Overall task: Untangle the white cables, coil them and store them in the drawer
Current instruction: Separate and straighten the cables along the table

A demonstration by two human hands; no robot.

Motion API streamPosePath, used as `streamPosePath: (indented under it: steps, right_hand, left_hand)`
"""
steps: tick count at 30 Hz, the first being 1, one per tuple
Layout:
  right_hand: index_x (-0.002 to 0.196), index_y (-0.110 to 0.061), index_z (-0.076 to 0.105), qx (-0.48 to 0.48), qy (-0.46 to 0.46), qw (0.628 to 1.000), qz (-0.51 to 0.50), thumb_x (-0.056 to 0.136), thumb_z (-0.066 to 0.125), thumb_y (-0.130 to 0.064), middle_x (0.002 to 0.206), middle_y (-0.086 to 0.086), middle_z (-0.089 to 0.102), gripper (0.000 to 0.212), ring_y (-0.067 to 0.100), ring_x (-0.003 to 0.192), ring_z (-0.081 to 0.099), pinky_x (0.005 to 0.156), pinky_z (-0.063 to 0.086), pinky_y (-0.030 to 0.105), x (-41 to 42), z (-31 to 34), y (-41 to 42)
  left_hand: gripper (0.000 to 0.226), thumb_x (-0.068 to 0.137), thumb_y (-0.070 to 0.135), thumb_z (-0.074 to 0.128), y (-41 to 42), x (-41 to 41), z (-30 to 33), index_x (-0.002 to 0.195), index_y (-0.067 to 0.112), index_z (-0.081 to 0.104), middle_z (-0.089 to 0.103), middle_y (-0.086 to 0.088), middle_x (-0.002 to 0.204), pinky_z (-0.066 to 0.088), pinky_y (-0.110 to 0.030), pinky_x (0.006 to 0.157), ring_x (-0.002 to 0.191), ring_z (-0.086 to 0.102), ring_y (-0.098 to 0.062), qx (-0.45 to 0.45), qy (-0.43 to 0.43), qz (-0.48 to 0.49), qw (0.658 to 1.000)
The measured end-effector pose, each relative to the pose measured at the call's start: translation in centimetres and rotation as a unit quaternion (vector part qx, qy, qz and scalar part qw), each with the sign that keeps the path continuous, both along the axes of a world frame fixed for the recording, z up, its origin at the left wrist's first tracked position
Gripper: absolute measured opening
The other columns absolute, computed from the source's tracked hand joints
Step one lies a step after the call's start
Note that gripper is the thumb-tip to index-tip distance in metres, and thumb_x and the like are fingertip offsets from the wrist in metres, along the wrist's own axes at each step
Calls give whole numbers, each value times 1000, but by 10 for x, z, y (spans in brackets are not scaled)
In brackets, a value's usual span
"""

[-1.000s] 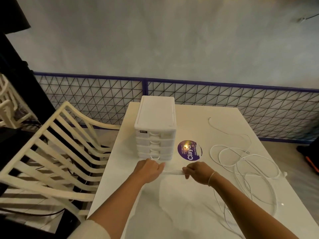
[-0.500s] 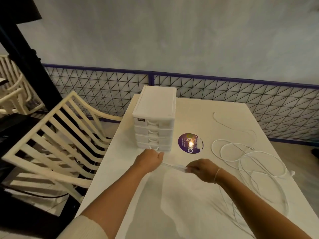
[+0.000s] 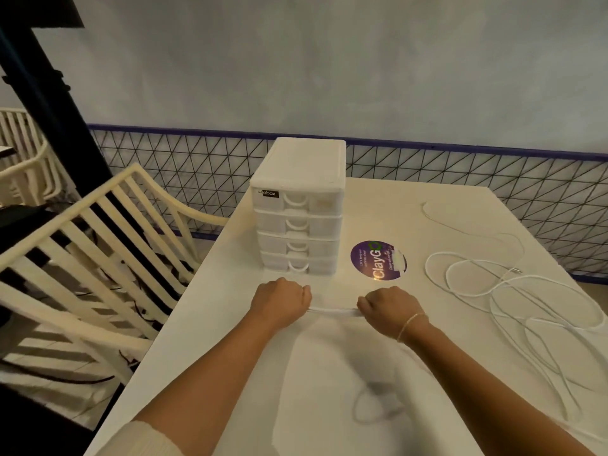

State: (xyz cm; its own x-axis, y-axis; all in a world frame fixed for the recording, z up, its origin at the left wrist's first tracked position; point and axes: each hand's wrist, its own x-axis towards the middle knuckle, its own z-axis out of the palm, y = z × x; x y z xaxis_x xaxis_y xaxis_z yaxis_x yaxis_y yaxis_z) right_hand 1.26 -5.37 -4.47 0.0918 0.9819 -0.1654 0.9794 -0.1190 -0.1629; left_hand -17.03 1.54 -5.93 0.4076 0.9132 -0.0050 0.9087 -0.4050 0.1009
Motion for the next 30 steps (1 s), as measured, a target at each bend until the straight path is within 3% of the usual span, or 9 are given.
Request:
streamPosePath:
  steps: [5,9,12,16,18,20,23,26,30]
  right_hand:
    - [60,-15,42,74,-55,991,97,98,28,-36,72,9,53,45,23,67,46,56,33,26,-23,-21,-9]
    - [74,-12,55,62,-56,996,35,97,30,-36,74,5,54,41,21,68,49,62,37,26,-9,-32,1]
    - [71,-12,54,90,-62,994,-12,96,31,-35,75,6,56,41,21,68,49,61,35,26,-6,-33,3]
    - [71,-9,55,98,-80,989,78,96,30,-35,80,14,58,44,30,72,47,62,30,27,-43,-42,-21]
    - [63,-11,45,106,-91,987,82,95,31,-34,77,15,55,43,29,70,44,62,30,28,-46,-41,-25]
    - [60,-13,42,99,-96,990,26,95,31,-34,81,13,59,42,27,72,45,63,31,28,-30,-37,-20]
    - [78,-13,61,100,-102,989,-37,94,31,-34,93,9,66,40,24,74,48,64,33,27,-9,-33,-17]
    - [89,-13,67,106,-112,988,-27,95,30,-34,94,9,67,43,24,74,49,65,35,27,-18,-38,-24]
    - [87,-11,65,103,-103,989,-8,96,30,-35,91,9,65,43,23,75,52,68,40,29,-34,-40,-35]
  left_hand:
    - [43,98,30,28,23,-5,-27,71,8,54,54,-8,77,36,-28,65,75,52,-25,-8,-71,55,996]
    - [46,98,33,26,17,-1,-43,70,9,53,45,-1,61,36,-28,66,71,50,-24,31,-75,20,997]
    - [47,99,33,26,18,0,-45,70,10,55,42,1,59,34,-28,65,70,48,-22,60,-70,-4,996]
    - [49,99,32,26,19,-8,-42,84,6,64,60,-8,82,35,-29,70,84,57,-26,52,-56,15,997]
    - [49,99,32,26,16,-12,-39,88,5,65,63,-11,90,36,-30,72,90,59,-28,47,-47,13,998]
    - [48,98,32,28,3,-13,-33,83,6,64,60,-11,83,35,-28,70,86,59,-28,58,-30,-24,998]
    - [44,97,34,31,-27,-13,-27,63,13,48,49,-4,64,33,-28,65,68,47,-25,55,-14,-123,991]
    - [47,96,36,33,-30,-22,-30,54,14,37,39,0,53,30,-28,60,64,44,-22,50,-19,-112,992]
    - [44,98,32,30,-31,-31,-38,77,9,61,60,-4,73,36,-28,67,80,57,-25,73,-36,-36,996]
